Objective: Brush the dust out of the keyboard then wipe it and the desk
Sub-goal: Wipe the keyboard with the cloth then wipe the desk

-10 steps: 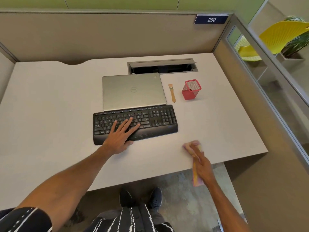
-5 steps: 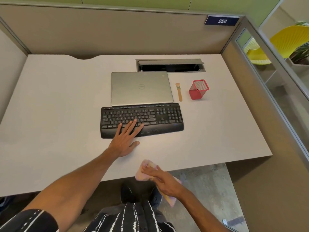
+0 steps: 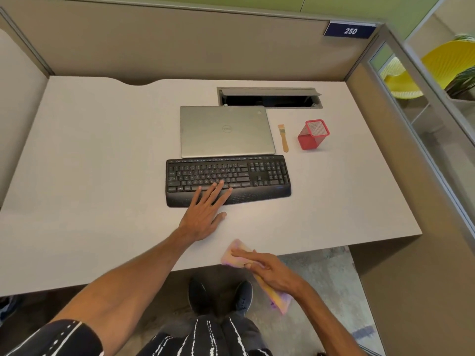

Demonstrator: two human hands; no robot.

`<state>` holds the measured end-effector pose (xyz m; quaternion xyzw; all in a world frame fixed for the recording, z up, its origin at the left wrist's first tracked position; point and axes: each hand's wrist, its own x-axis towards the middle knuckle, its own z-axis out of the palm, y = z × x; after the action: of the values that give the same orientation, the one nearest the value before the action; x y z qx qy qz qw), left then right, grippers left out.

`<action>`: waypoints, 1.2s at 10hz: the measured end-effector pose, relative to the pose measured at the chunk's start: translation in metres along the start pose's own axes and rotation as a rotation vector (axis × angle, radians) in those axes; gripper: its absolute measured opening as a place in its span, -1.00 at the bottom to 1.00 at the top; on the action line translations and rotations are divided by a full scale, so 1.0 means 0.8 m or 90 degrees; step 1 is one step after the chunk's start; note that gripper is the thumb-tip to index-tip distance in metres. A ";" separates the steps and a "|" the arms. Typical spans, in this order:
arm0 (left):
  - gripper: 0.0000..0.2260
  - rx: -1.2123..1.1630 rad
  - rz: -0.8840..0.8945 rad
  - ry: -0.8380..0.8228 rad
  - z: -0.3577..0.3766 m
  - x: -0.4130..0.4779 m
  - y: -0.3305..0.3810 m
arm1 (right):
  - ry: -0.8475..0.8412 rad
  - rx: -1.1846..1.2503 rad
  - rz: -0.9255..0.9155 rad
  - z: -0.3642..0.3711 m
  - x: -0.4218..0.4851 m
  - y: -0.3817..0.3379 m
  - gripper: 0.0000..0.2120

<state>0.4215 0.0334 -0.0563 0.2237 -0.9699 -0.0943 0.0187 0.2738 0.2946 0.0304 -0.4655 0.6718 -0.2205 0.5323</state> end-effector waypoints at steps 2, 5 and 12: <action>-0.31 -0.029 0.028 0.012 -0.017 0.019 0.015 | 0.135 0.047 0.003 -0.036 -0.016 -0.007 -0.62; -0.36 -0.049 0.077 0.000 -0.034 0.085 0.077 | 0.466 0.127 0.008 -0.123 -0.029 -0.006 -0.62; -0.37 -0.094 -0.021 -0.003 -0.012 0.278 0.233 | 0.483 -0.196 0.035 -0.367 0.063 0.145 -0.36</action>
<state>0.1419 0.0987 -0.0121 0.2377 -0.9564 -0.1666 0.0312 -0.0419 0.2475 0.0114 -0.4071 0.8577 -0.2593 0.1769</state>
